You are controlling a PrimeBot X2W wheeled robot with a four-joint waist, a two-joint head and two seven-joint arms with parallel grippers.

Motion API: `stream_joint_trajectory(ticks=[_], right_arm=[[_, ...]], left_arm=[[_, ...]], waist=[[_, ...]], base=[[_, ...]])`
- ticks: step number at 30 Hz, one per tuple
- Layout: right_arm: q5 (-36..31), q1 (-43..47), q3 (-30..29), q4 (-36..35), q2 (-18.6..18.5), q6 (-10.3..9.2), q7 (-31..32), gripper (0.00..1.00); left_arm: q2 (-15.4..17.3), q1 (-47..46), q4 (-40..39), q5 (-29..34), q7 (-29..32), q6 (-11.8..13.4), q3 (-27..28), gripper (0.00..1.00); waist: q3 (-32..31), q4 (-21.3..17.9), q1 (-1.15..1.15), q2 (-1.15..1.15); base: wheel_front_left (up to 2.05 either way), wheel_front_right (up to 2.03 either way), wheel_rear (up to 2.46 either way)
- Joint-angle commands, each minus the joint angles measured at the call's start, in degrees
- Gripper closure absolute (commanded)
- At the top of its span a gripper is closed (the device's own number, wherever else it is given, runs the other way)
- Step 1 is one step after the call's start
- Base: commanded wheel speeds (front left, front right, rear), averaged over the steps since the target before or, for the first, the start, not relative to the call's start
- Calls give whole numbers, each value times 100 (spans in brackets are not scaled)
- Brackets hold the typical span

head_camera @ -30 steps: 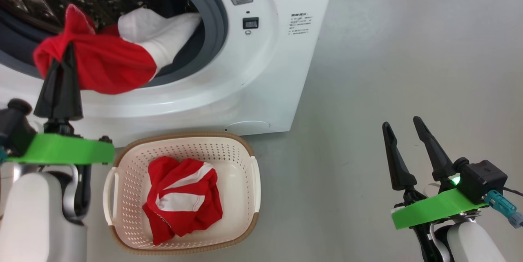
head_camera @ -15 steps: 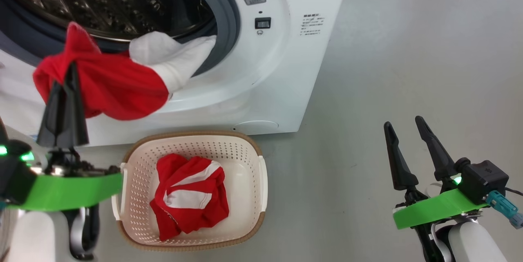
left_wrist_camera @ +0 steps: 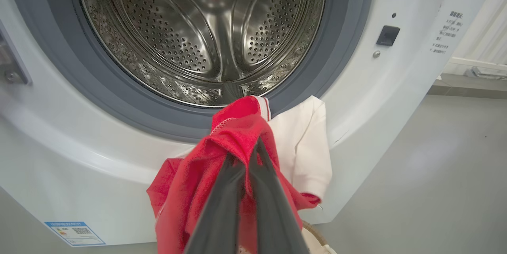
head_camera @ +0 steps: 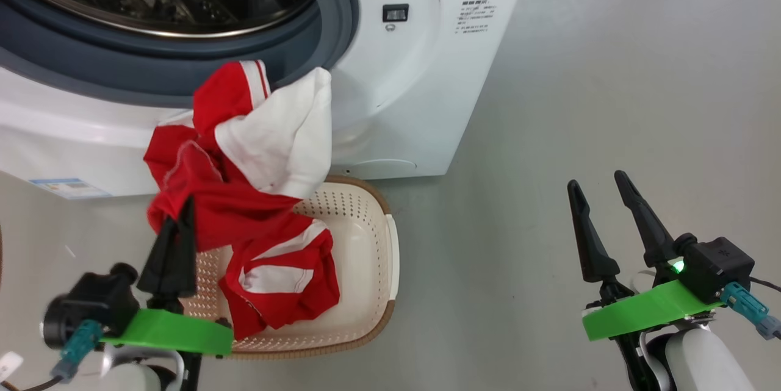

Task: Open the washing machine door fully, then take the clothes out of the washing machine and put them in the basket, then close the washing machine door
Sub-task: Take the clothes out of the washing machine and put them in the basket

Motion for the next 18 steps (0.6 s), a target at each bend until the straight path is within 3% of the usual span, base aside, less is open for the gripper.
stream_joint_trajectory(ticks=[1,11,18], right_arm=[[-19,-99,147,-147,4,36,-37,0],[-62,-322,180,-211,4,36,-37,0],[-53,-462,191,-302,4,36,-37,0]], left_arm=[[99,-24,-18,-14,-28,-32,137,100],[201,-395,1591,-9,-28,-32,-217,100],[397,-843,2429,-78,-28,-32,-769,100]], waist=[[95,-6,0,0],[583,-139,0,0],[1038,-183,0,0]], base=[[0,0,0],[0,0,0],[0,0,0]])
